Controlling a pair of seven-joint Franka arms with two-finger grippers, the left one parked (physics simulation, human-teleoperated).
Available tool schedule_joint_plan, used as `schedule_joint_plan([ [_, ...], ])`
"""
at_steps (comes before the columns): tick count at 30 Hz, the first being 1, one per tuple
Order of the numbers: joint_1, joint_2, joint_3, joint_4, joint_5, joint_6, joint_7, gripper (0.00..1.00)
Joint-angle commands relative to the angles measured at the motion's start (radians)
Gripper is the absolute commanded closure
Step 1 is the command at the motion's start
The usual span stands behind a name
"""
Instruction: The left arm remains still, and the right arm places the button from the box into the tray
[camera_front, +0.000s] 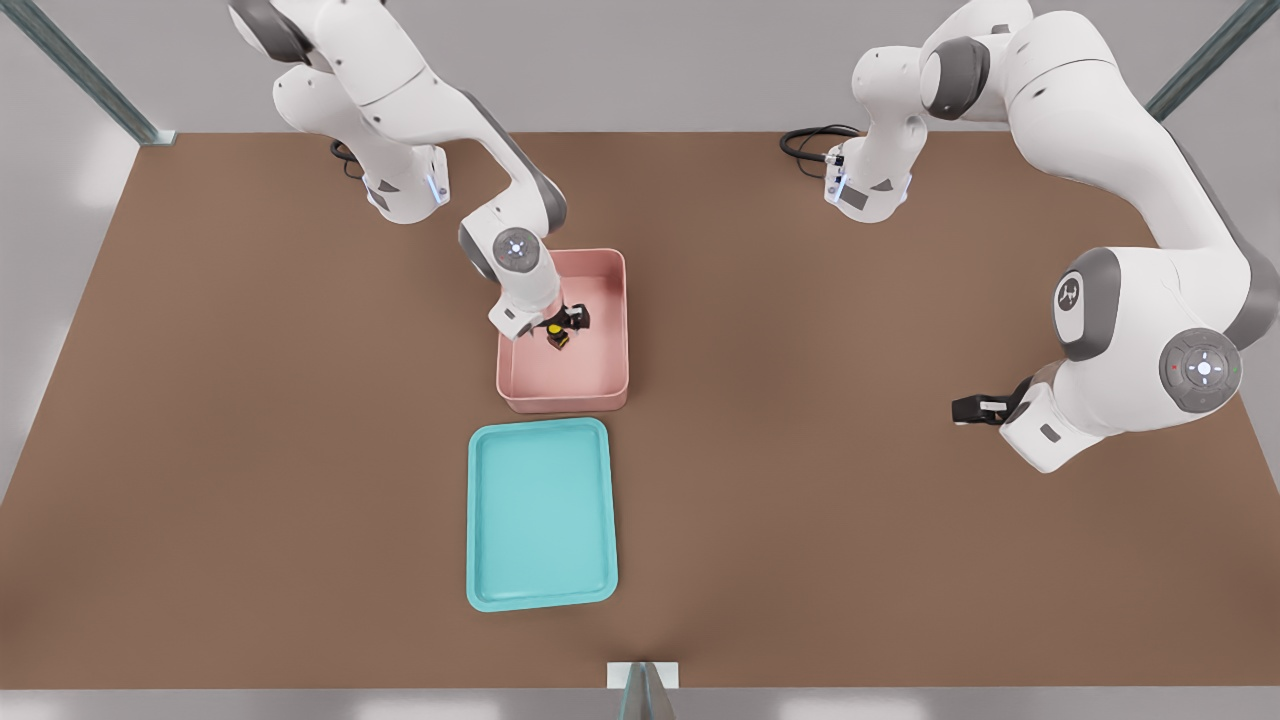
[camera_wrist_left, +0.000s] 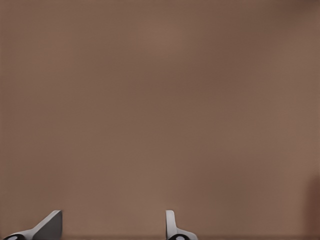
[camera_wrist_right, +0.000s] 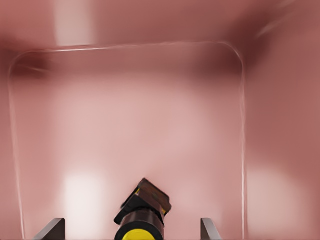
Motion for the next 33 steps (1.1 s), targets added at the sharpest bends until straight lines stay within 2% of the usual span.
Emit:
schedule_joint_plan([
  [1,0.002,0.007,0.0,-0.005,-0.011,0.064,0.053,0.0],
  [9,0.002,0.032,0.003,-0.035,-0.028,0.08,0.053,0.0],
  [12,0.002,0.032,0.003,-0.035,-0.034,0.08,0.053,0.04],
  [18,0.002,0.03,0.003,-0.058,-0.035,0.08,0.044,0.05],
  [20,0.0,0.028,0.003,-0.057,-0.035,0.08,0.044,0.19],
  [23,-0.003,0.028,0.002,-0.057,-0.034,0.078,0.045,0.45],
  [24,-0.005,0.027,0.002,-0.057,-0.034,0.078,0.045,0.48],
  [25,-0.005,0.027,0.0,-0.055,-0.034,0.077,0.048,0.51],
  [30,-0.008,0.019,-0.004,-0.021,0.005,0.064,0.056,0.51],
  [33,-0.008,0.01,0.0,0.118,0.041,-0.081,0.05,0.51],
])
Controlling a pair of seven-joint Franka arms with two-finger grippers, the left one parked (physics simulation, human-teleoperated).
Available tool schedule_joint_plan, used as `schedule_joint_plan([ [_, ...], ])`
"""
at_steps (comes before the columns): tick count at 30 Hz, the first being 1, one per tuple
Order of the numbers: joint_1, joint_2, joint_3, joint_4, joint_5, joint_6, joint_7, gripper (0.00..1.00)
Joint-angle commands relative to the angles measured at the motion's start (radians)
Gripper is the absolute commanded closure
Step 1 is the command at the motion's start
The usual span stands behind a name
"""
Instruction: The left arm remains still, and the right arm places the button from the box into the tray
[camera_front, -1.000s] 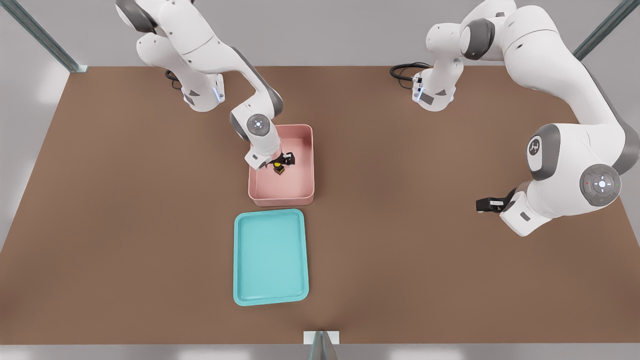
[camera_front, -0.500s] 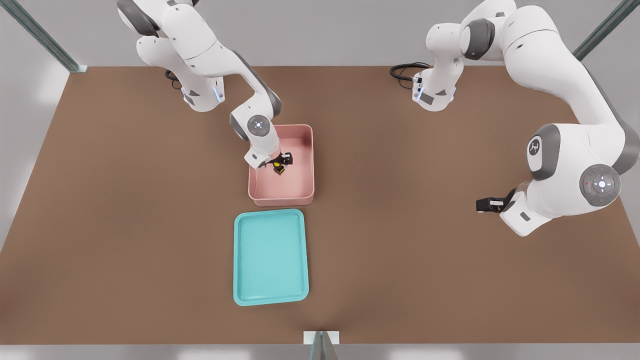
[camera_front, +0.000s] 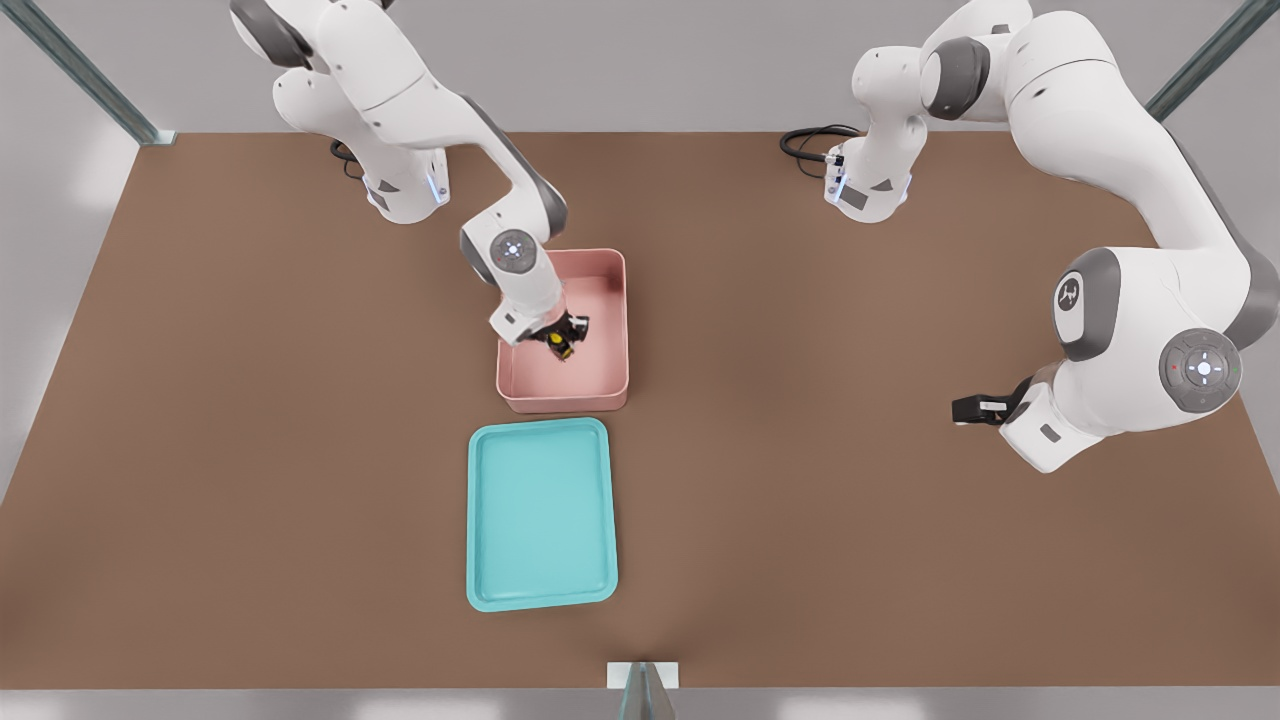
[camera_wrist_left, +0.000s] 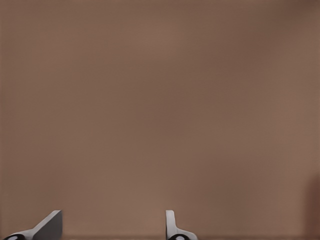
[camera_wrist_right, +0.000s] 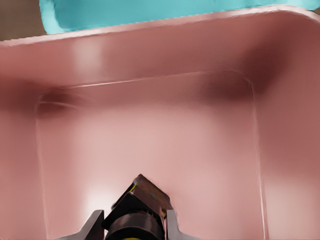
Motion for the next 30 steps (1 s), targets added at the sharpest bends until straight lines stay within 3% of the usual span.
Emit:
schedule_joint_plan([
  [1,-0.001,-0.002,-0.002,0.084,0.027,-0.149,0.014,0.51],
  [5,-0.014,-0.008,-0.088,0.216,0.03,-0.25,-0.162,0.51],
  [7,-0.02,0.018,-0.143,0.392,0.101,-0.383,-0.302,0.51],
  [9,-0.034,0.07,-0.149,0.529,0.101,-0.435,-0.348,0.51],
  [13,-0.093,0.3,-0.152,0.748,0.096,-0.42,-0.486,0.51],
  [19,-0.136,0.512,-0.151,0.951,0.095,-0.373,-0.562,0.51],
  [20,-0.136,0.516,-0.151,0.951,0.095,-0.373,-0.561,0.34],
  [21,-0.136,0.519,-0.152,0.951,0.095,-0.371,-0.556,0.0],
  [22,-0.135,0.519,-0.152,0.951,0.095,-0.371,-0.558,0.0],
  [24,-0.135,0.512,-0.157,0.983,0.093,-0.431,-0.561,0.0],
  [25,-0.133,0.474,-0.165,1.101,0.089,-0.665,-0.564,0.0],
  [26,-0.133,0.322,-0.192,1.116,0.009,-0.875,-0.663,0.0],
  [27,-0.158,0.222,-0.209,1.103,-0.092,-0.981,-0.705,0.0],
  [28,-0.257,0.082,-0.212,1.032,-0.105,-1.0,-0.707,0.0],
  [29,-0.285,0.01,-0.306,0.997,-0.102,-1.08,-0.711,0.0],
  [30,-0.343,-0.008,-0.297,0.998,-0.088,-1.103,-0.798,0.0],
])
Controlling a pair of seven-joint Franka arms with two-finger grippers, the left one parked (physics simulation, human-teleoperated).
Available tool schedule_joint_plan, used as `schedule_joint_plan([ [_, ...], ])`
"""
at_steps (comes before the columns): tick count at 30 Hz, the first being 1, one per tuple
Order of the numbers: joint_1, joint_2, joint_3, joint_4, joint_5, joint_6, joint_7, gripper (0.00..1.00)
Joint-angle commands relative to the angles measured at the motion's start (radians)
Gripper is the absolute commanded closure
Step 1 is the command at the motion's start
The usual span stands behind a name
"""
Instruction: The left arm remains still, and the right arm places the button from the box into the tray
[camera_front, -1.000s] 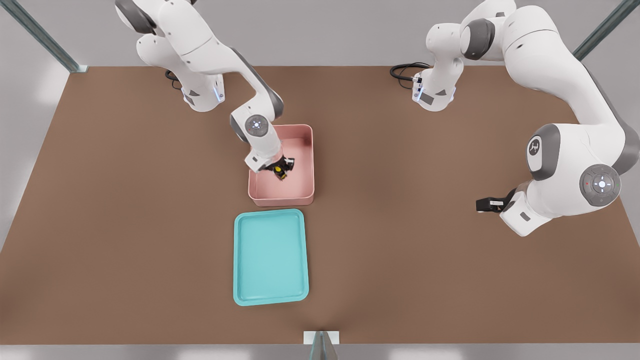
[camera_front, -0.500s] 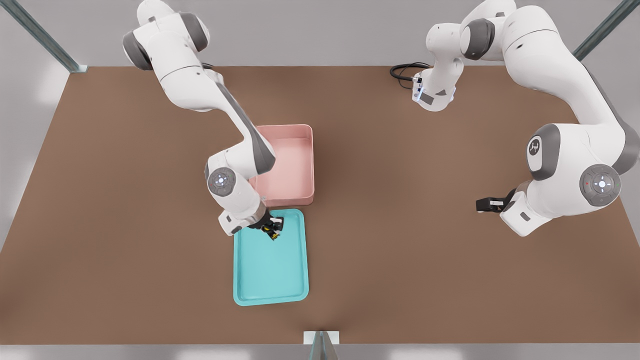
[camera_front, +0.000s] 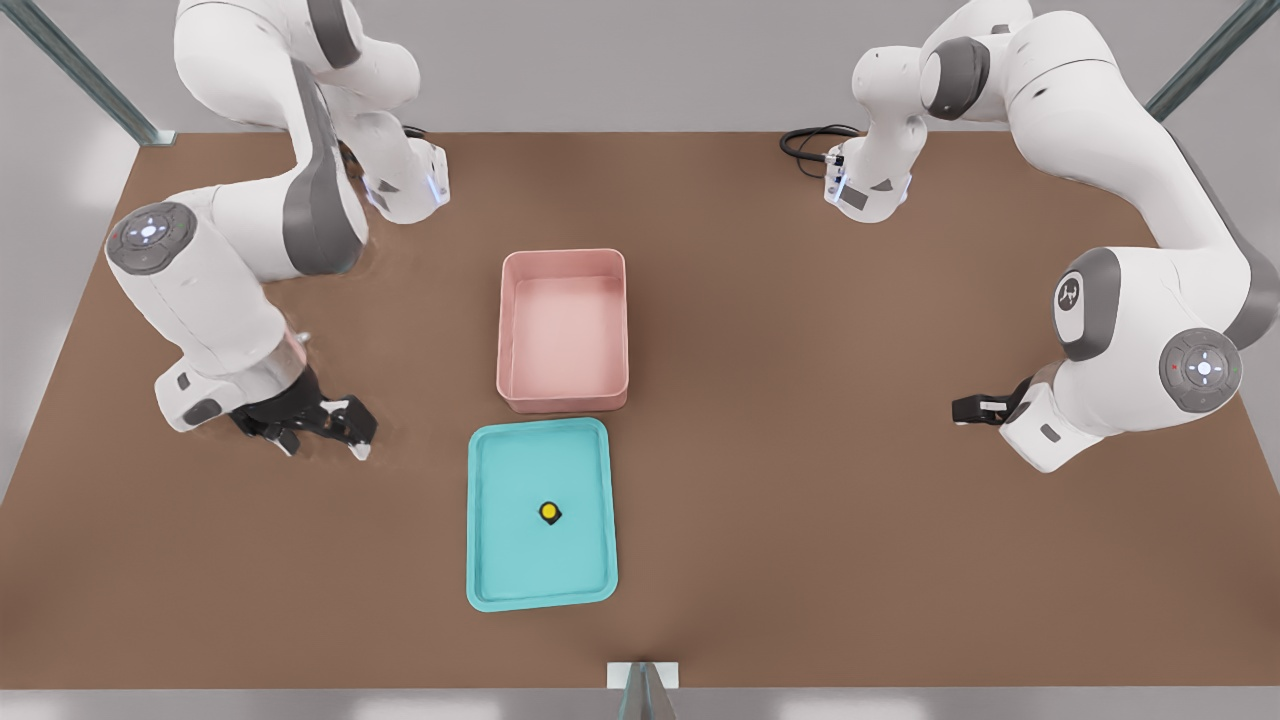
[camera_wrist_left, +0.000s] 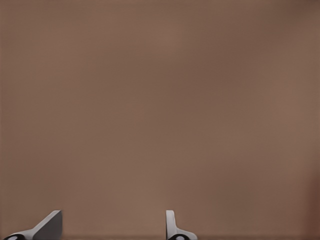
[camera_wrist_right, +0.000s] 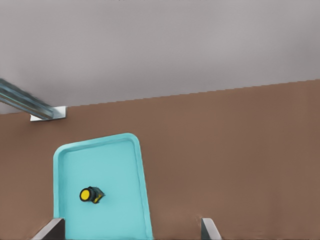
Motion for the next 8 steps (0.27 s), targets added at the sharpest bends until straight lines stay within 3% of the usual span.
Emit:
schedule_joint_plan([
  [1,-0.056,-0.047,-0.012,-0.012,-0.04,-0.334,-0.37,0.0],
  [8,-0.078,-0.033,-0.014,0.013,-0.018,-0.379,-0.405,0.0],
])
